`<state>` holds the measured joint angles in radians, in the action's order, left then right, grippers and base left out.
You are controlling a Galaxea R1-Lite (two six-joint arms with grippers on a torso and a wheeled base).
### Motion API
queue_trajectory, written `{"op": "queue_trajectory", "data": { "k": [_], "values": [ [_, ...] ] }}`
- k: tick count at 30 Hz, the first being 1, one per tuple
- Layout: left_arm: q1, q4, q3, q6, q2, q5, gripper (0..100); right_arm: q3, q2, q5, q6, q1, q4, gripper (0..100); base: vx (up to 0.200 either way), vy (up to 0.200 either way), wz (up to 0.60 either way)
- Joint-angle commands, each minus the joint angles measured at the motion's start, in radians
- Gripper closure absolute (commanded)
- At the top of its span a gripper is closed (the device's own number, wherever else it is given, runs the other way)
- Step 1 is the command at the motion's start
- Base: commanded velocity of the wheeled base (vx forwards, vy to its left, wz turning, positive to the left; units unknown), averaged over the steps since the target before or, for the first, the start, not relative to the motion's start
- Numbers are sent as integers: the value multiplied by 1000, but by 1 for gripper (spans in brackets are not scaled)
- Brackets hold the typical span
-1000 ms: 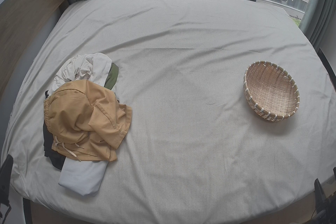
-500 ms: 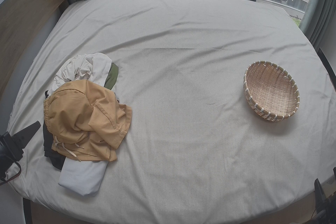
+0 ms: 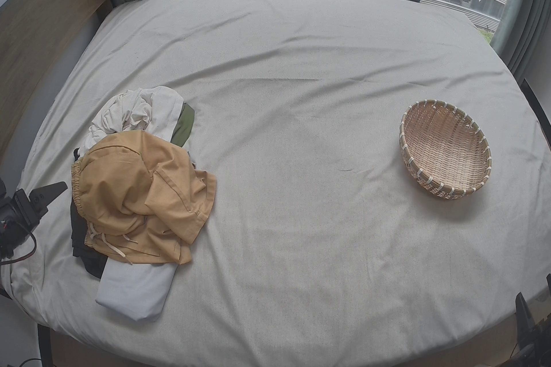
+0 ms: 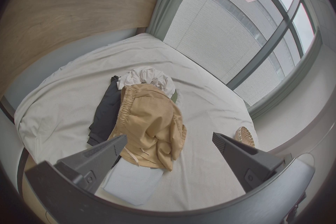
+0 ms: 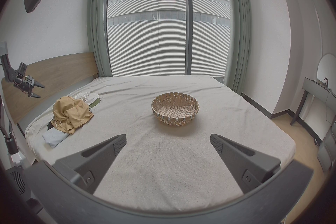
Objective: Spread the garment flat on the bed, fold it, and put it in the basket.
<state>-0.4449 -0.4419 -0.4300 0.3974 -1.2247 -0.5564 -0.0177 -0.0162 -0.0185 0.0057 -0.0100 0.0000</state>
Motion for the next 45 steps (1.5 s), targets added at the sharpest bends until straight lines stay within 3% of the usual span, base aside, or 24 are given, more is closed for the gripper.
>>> {"op": "queue_trajectory", "data": {
  "k": [1, 17, 25, 34, 45],
  "values": [
    [-17, -43, -35, 1, -116, 1, 0, 18, 2, 0, 0, 1, 2, 0, 0, 0, 0],
    [-100, -58, -190, 0, -300, -5, 0, 18, 2, 0, -1, 2, 0, 0, 0, 0, 0],
    [-98, -58, -268, 3, -400, -16, 0, 18, 2, 0, -1, 1, 0, 0, 0, 0, 0],
    [-74, -58, -346, 1, -507, -17, 0, 18, 1, 0, 0, -2, 2, 0, 0, 0, 0],
    [38, -58, -400, 8, -561, -42, 0, 18, 1, 0, 3, -2, 2, 0, 0, 0, 0]
  ]
}}
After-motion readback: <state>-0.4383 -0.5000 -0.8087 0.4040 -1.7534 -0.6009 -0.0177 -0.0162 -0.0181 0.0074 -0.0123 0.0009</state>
